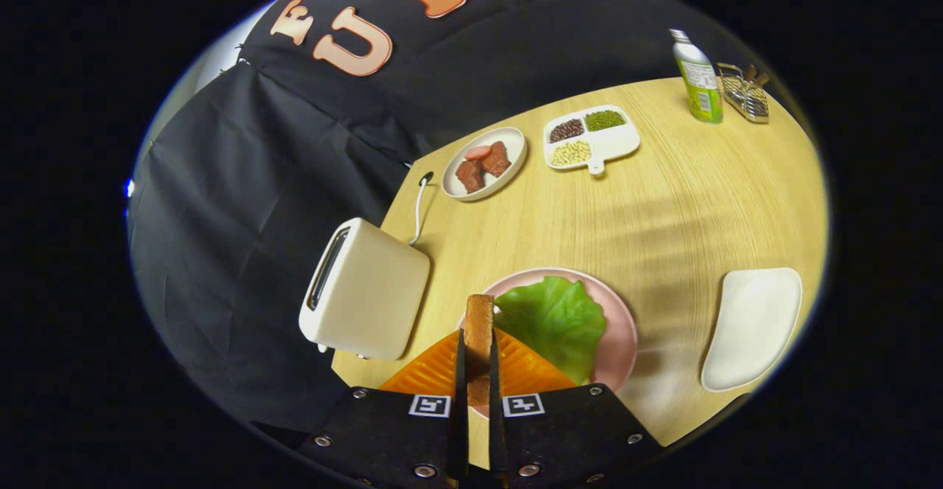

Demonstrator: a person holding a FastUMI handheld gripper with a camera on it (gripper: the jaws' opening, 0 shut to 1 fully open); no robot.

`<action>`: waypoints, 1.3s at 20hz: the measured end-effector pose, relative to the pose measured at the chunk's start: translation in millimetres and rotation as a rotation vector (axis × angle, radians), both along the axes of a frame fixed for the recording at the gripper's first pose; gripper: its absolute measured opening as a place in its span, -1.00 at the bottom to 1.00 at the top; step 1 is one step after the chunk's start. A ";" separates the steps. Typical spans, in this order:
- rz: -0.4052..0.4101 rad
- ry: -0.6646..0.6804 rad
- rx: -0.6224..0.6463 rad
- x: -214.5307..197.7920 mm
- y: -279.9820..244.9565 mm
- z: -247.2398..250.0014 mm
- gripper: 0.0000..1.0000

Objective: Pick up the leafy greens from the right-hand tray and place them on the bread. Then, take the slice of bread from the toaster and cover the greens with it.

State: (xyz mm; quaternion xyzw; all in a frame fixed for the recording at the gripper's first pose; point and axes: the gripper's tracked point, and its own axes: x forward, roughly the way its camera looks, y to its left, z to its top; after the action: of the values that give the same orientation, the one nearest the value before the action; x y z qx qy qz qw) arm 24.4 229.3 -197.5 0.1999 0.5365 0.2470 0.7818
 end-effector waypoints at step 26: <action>-0.161 -0.427 -0.225 51.9 -71.8 21.7 0.04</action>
State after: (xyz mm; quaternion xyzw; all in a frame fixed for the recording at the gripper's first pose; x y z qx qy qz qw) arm 76.2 157.4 -175.9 0.0969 0.3655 0.1594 0.9119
